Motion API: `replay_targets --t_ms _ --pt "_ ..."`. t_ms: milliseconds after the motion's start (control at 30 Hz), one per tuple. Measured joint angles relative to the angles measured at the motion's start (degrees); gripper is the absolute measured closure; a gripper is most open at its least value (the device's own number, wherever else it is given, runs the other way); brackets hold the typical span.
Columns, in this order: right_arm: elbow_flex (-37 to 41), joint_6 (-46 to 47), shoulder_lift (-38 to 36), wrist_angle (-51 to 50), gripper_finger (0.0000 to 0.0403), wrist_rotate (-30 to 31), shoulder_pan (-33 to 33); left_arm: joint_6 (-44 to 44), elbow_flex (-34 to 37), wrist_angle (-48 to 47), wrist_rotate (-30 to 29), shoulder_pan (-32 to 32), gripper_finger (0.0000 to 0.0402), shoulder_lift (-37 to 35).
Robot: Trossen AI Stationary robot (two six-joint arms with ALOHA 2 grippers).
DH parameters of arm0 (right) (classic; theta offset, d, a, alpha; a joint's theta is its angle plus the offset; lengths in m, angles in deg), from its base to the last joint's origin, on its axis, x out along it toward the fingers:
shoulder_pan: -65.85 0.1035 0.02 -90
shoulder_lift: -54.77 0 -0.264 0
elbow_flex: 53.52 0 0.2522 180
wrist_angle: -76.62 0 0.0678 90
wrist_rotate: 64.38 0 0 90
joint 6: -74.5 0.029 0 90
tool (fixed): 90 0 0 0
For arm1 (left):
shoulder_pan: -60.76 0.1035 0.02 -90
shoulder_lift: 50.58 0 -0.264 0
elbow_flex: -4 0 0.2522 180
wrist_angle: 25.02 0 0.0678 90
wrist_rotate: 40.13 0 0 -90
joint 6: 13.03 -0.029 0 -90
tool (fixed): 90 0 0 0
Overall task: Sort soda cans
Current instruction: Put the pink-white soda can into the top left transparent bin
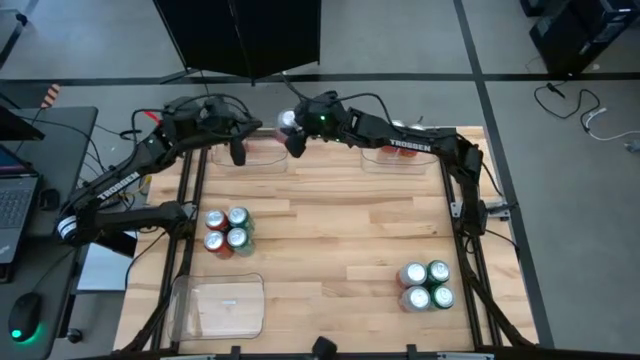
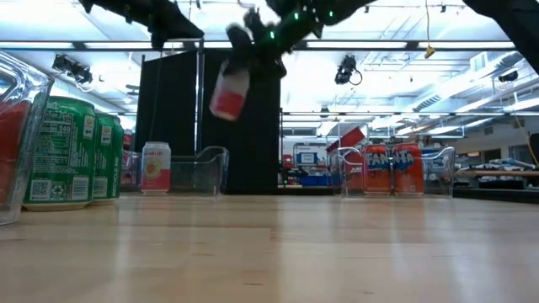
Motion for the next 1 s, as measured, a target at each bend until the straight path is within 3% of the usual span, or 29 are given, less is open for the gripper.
replay_targets --t_ms 633,1000 --pt "-0.76 0.36 8.04 3.60 0.0127 -4.41 -0.23 0.90 0.00 -2.14 -2.19 0.38 0.0401 -4.34" --pt "-0.76 -1.45 6.75 -12.32 0.0127 -4.64 -0.03 0.81 0.00 -3.08 -2.19 0.37 0.0401 -4.27"
